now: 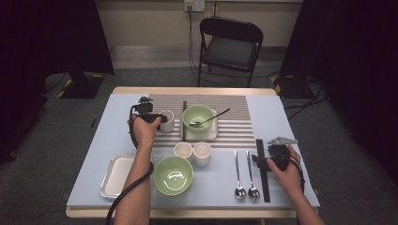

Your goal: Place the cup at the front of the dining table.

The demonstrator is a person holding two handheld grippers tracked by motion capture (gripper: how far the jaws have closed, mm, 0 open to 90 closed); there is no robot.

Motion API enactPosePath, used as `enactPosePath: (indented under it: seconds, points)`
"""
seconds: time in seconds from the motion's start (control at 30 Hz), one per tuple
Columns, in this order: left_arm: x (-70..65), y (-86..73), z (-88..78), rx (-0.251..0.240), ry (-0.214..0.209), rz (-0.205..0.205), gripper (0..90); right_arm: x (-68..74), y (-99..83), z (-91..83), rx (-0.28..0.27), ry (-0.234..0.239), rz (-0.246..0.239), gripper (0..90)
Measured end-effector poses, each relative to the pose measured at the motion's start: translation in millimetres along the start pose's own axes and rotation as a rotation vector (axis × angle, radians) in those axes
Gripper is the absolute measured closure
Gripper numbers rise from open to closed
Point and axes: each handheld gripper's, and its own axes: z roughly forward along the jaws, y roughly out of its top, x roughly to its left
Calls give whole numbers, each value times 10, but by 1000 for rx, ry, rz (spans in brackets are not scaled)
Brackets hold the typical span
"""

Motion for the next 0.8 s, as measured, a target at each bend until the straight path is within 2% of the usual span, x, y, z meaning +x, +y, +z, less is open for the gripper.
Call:
enactPosePath:
  seconds: [0.5,0.8]
  points:
    - [5,11,19,4,-16,-16,324,0,0,0,0,0,0,149]
    - [14,14,31,12,-23,-44,279,0,0,0,0,0,0,149]
